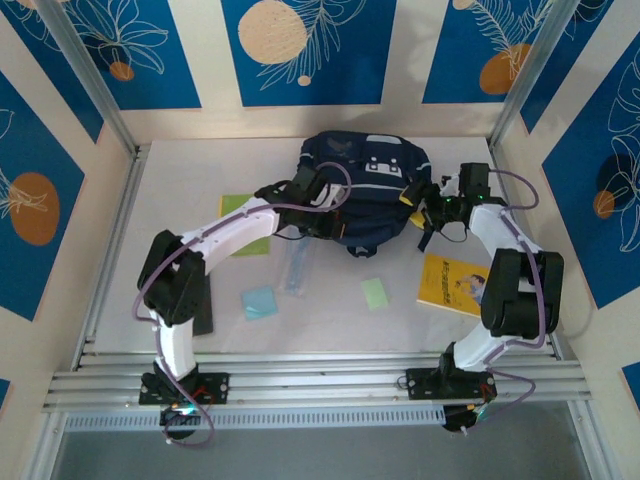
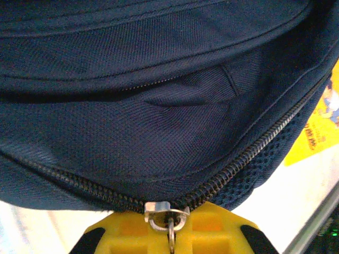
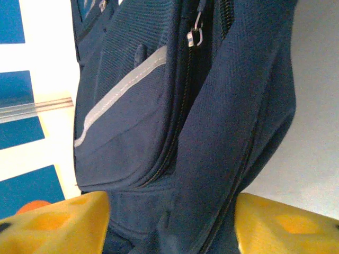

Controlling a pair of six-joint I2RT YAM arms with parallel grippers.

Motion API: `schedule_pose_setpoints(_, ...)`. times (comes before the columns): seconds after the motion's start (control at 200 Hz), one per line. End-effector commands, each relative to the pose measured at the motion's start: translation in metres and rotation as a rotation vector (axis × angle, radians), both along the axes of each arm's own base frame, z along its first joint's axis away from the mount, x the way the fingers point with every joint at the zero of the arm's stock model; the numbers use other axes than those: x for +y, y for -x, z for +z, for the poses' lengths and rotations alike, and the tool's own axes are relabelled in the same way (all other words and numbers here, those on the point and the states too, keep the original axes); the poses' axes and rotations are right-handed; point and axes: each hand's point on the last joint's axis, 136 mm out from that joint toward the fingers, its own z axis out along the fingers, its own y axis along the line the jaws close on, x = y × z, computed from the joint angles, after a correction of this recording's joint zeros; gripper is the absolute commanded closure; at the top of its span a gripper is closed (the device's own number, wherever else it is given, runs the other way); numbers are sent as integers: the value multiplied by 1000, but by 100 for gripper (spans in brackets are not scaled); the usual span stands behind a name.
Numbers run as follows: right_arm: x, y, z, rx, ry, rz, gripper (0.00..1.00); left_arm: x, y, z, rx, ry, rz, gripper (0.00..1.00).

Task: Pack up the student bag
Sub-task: Unzip the student bag at the top-center of the table.

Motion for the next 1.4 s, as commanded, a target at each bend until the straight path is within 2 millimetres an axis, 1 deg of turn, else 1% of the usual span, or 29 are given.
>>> schedule_pose_setpoints(0.0, 5, 37, 13, 21, -21, -10, 30, -38, -18, 34, -25, 158, 32, 100)
schedule_pose_setpoints(0.055, 9, 54, 9, 39, -47, -25, 29, -45, -24, 41, -36, 190, 46, 100)
schedule_pose_setpoints(0.09, 12, 65, 6, 51, -70, -38, 26, -49, -27, 43, -37, 206, 60, 100)
schedule_pose_setpoints(0.165, 24, 84, -2, 68, -110, -58, 25, -56, -29, 48, -35, 242, 72, 100)
schedule_pose_setpoints(0.225, 35, 92, -7, 68, -117, -63, 25, -60, -28, 49, -30, 254, 77, 100)
schedule_pose_setpoints(0.32, 46, 98, -16, 75, -111, -88, 24, -63, -24, 48, -30, 249, 84, 100)
schedule_pose_setpoints(0.405, 50, 95, -28, 77, -84, -121, 22, -65, -20, 47, -15, 264, 86, 100)
schedule_pose_setpoints(0.5, 49, 79, -37, 46, -71, -159, 24, -67, -12, 45, 6, 275, 81, 100)
schedule_pose_setpoints(0.585, 49, 58, -34, -17, -89, -188, 28, -66, -4, 44, 25, 275, 70, 100)
schedule_pose_setpoints(0.685, 50, 43, -19, -77, -101, -195, 29, -60, 3, 38, 37, 256, 74, 100)
schedule_pose_setpoints(0.755, 51, 42, -10, -113, -77, -194, 29, -56, 5, 35, 37, 245, 81, 100)
schedule_pose_setpoints(0.82, 49, 45, -6, -133, -47, -204, 29, -55, 6, 33, 42, 244, 86, 100)
schedule_pose_setpoints(0.895, 44, 48, -9, -141, -14, -229, 29, -57, 7, 34, 49, 264, 89, 100)
schedule_pose_setpoints(0.95, 44, 47, -13, -135, -18, -227, 31, -60, 8, 35, 59, 279, 86, 100)
schedule_pose_setpoints(1.02, 50, 45, -20, -113, -32, -207, 37, -62, 9, 38, 64, 294, 81, 100)
schedule_pose_setpoints(1.08, 56, 43, -27, -96, -35, -192, 45, -63, 10, 42, 63, 302, 76, 100)
schedule_pose_setpoints(1.19, 59, 42, -41, -63, -20, -188, 54, -62, 12, 46, 56, 303, 72, 100)
schedule_pose_setpoints(1.24, 58, 41, -45, -51, -17, -188, 65, -59, 13, 46, 52, 295, 70, 100)
schedule_pose_setpoints(1.265, 57, 41, -45, -52, -19, -186, 72, -58, 14, 45, 52, 287, 68, 100)
schedule_pose_setpoints(1.27, 57, 41, -45, -52, -19, -186, 72, -58, 14, 44, 53, 284, 67, 100)
schedule_pose_setpoints(1.31, 55, 41, -44, -58, -20, -183, 83, -53, 15, 42, 47, 264, 63, 100)
schedule_pose_setpoints(1.37, 51, 41, -41, -69, -13, -177, 97, -41, 13, 35, 36, 208, 60, 100)
schedule_pose_setpoints(1.375, 50, 42, -40, -72, -10, -176, 100, -40, 12, 34, 34, 202, 60, 100)
schedule_pose_setpoints(1.39, 49, 42, -39, -73, -7, -176, 100, -35, 12, 31, 31, 183, 59, 100)
